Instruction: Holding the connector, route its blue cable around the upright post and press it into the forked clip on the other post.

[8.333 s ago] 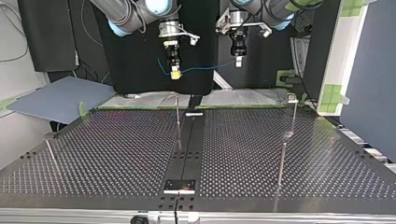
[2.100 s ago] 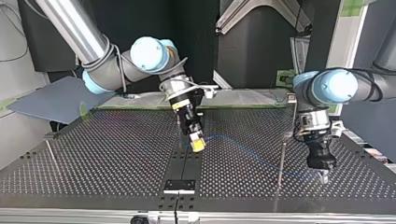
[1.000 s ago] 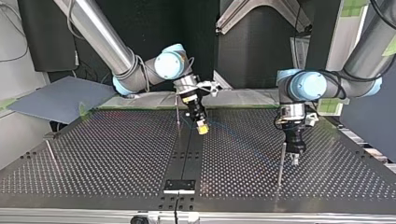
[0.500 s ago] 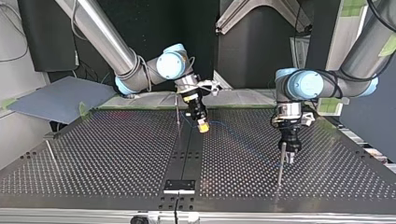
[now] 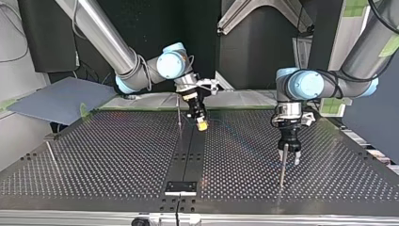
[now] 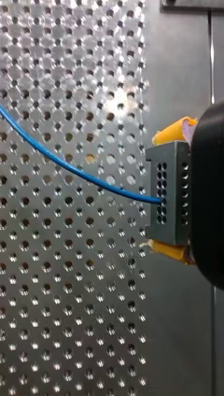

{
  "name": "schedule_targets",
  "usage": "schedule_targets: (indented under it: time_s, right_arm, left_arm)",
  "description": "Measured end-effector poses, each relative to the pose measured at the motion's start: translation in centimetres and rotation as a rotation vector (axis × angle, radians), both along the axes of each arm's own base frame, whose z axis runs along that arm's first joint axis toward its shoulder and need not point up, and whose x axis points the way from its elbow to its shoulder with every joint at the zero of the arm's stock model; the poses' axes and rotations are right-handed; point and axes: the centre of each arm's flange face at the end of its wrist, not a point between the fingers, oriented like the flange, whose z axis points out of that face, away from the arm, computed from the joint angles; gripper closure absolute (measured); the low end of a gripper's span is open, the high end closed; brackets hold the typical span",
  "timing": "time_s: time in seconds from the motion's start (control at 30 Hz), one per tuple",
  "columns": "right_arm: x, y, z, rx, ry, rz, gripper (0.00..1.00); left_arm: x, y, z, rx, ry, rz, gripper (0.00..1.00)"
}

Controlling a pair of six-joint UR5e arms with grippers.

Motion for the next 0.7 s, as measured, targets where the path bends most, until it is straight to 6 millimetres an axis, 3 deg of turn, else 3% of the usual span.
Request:
schedule_targets:
  time_s: [0.4,0.7]
  right_arm:
    - [-1.9,1.0,-3.7,0.013,0.026,-0.019,1.0]
    - [-3.9,1.8,-6.6,0.024,0.05,-0.068,1.0]
  left_arm:
    - [0.5,-0.2,-2.4,0.002,0.045,-0.015,0.07]
    - [0.5,-0.2,-2.8,0.003,0.055,-0.016,0.07]
